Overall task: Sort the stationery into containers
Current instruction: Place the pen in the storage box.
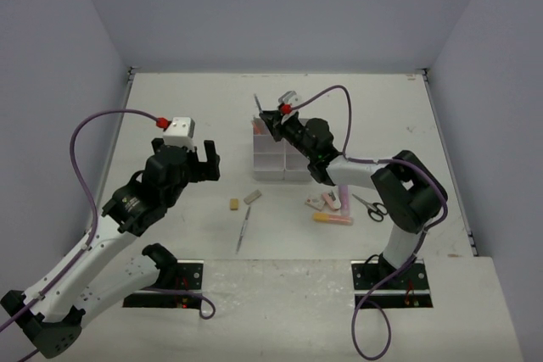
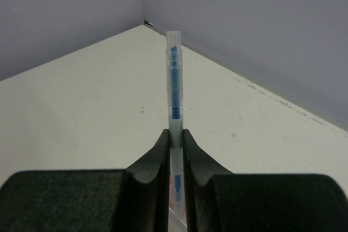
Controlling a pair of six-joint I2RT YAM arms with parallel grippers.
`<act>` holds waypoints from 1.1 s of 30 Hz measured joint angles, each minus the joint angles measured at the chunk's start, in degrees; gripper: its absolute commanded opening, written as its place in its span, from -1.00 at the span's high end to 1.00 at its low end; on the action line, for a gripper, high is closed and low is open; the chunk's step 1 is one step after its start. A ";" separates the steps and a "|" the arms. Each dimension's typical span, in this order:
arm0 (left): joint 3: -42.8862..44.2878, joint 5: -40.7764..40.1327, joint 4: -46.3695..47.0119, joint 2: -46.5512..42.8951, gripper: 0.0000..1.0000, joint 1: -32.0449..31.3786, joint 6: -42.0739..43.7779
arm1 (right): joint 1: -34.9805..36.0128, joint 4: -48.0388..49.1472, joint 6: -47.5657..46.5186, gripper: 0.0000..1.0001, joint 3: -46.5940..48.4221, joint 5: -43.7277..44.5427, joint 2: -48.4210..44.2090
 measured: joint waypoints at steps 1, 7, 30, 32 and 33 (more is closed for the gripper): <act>0.00 0.16 0.08 -0.01 -1.00 0.00 0.01 | -0.02 0.25 -0.38 0.94 0.23 0.02 0.50; 0.00 1.04 0.73 -0.95 -1.00 0.02 0.04 | -0.03 0.06 -1.43 0.61 0.62 -0.17 0.78; 0.00 0.79 0.98 -1.99 -1.00 0.33 0.03 | 10.39 -23.58 -0.90 0.21 4.51 15.59 -14.72; 0.00 0.53 0.97 -2.29 -1.00 1.12 0.02 | 14.78 -35.12 4.35 0.15 9.80 21.12 -18.46; 0.00 0.40 0.99 -2.49 -1.00 1.64 0.02 | 16.79 -39.07 6.72 0.09 11.09 23.96 -20.65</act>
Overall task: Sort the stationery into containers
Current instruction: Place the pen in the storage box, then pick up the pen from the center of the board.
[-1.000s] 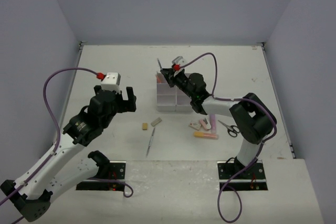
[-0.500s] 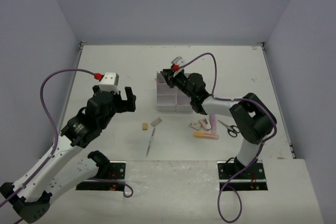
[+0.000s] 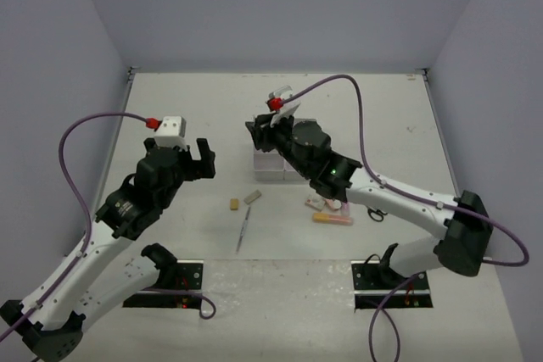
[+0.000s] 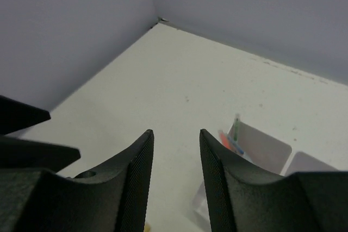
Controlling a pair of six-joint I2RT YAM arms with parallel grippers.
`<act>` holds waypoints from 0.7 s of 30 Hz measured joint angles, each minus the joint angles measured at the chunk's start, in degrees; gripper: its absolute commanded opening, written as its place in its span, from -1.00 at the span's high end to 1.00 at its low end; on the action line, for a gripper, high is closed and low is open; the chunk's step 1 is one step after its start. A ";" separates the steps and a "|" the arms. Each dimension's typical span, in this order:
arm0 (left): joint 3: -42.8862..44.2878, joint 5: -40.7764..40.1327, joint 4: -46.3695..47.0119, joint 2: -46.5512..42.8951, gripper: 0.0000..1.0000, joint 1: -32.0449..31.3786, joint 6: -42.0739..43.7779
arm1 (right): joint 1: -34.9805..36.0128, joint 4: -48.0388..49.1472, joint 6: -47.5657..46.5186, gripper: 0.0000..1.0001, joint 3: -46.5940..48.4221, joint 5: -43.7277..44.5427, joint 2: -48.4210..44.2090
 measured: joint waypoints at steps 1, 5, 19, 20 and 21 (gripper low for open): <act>0.00 -0.06 0.01 -0.18 -1.00 0.45 0.00 | 1.72 -3.60 2.06 -0.03 0.33 2.66 -2.62; 0.04 -0.04 -0.28 0.38 -1.00 0.98 -0.17 | 5.47 -17.08 9.17 -0.96 -2.02 12.50 -13.76; -3.58 18.25 -8.36 17.10 -1.00 -9.98 -13.41 | -0.93 -38.02 20.39 -0.98 -19.40 9.05 -41.86; -3.67 17.57 -9.49 18.01 -0.99 -13.48 -15.11 | -1.09 -38.29 20.42 -0.98 -19.84 8.06 -41.85; -3.65 16.73 -10.21 19.09 -0.96 -16.44 -16.73 | -1.20 -38.44 20.46 -0.97 -20.34 7.37 -41.78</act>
